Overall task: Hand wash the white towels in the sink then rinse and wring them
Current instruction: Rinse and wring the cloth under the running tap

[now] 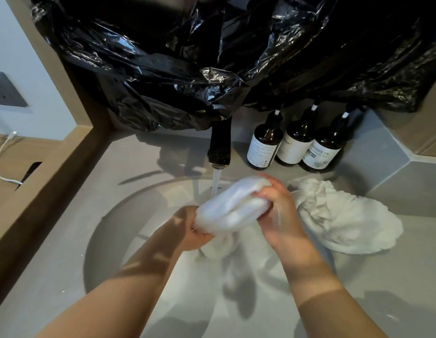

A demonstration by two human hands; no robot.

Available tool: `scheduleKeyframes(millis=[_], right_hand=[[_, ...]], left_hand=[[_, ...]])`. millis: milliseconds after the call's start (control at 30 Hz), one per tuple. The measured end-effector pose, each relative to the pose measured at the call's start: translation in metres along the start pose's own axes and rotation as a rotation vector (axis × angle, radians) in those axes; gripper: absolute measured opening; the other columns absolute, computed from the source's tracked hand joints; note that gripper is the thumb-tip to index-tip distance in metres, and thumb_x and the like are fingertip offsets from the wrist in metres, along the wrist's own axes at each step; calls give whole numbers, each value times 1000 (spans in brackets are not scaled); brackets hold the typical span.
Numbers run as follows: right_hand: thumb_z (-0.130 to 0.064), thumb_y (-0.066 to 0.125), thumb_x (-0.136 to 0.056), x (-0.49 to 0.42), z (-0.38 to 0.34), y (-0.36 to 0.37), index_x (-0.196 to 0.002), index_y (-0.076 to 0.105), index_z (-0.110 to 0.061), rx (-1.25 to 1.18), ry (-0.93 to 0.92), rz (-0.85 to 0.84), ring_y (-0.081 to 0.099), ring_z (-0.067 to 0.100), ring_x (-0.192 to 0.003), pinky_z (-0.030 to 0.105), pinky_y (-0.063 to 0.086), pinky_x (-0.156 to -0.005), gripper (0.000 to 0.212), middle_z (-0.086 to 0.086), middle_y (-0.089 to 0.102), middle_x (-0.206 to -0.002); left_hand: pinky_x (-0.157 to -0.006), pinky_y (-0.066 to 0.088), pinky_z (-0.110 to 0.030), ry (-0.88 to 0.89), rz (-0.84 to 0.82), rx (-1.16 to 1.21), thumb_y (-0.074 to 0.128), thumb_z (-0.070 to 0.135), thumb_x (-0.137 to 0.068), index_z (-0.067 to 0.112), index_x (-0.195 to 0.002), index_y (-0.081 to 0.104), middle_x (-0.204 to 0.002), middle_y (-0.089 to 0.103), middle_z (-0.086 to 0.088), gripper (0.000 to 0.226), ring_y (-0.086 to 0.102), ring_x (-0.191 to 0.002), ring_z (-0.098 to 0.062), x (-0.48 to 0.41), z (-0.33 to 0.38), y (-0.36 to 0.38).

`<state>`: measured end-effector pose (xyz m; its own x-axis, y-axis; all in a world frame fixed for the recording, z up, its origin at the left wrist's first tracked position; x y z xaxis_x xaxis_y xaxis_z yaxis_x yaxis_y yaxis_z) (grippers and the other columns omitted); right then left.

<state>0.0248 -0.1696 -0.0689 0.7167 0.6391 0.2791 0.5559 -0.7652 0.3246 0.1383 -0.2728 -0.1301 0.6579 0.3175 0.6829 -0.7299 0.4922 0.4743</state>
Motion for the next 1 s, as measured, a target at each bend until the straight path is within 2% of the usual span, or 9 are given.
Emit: scheduleKeyframes(millis=[100,233,367,500,633,767,833,900,1000], right_hand=[[-35,53,-78,-11,35,-18,-78,60,-22,74,198,142,51,14,-55,23,36,-56,15,-6,58,-56],[-54,51,-85,-11,69,5,-99,70,-19,-51,417,38,71,19,-82,30,51,-69,43,5,74,-94],[-46,62,-84,-10,84,15,-118,63,-10,4,372,72,70,25,-96,35,56,-75,49,13,71,-107],[-28,66,-86,-11,86,17,-106,66,0,-24,274,112,69,33,-93,36,56,-74,35,19,71,-99],[-32,65,-86,-9,77,29,-109,65,-3,44,297,16,70,30,-90,32,57,-70,38,19,72,-100],[-63,76,-54,-12,68,32,-114,55,-26,303,234,42,66,25,-100,38,56,-84,74,10,61,-119],[-69,74,-35,-5,73,35,-121,49,-33,388,212,31,62,22,-106,41,54,-91,97,4,53,-124],[-65,76,-34,3,82,40,-120,47,-37,365,212,16,63,20,-105,41,54,-90,96,2,54,-122],[-60,73,-40,-1,95,34,-99,59,-32,255,236,65,69,23,-92,45,55,-87,67,3,69,-102]], left_hand=[[-51,54,-26,29,-106,54,35,10,-94,0,-104,67,-87,71,-14,34,69,-70,-24,6,3,1],[-64,55,-32,44,-170,-106,34,42,-98,9,-114,68,-100,70,-12,50,70,-85,-27,16,-2,-3],[-82,55,-40,-40,-265,-195,26,65,-90,15,-127,60,-125,63,-12,71,61,-114,-28,24,2,-19],[-88,50,-57,-75,99,-647,40,67,-86,28,-137,49,-135,54,-8,65,51,-120,-34,18,18,-43],[-86,50,-42,-111,-188,28,58,66,-73,13,-112,70,-107,70,-13,67,66,-97,-29,9,7,-30],[-77,47,-37,34,26,86,53,58,-84,9,-101,65,-81,70,-11,54,63,-82,-24,-4,-2,-26],[-77,52,-37,68,-44,146,72,52,-65,4,-107,66,-90,69,-14,64,66,-85,-28,-7,-3,-17],[-68,59,-37,62,-156,211,86,46,-45,-3,-92,72,-87,69,-19,70,71,-78,-28,-7,-7,-11],[-66,58,-25,207,-235,175,37,59,-90,-8,-81,69,-80,68,-17,75,70,-74,-22,-8,-13,-4]])
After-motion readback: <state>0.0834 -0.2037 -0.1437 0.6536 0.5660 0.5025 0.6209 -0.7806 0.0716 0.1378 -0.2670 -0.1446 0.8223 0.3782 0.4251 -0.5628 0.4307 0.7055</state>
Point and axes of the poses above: each hand's wrist, its own x-axis away from the middle knuckle, its own y-axis out of the palm, z = x × y, the point moved 4 cm from there along -x, towards the middle knuckle
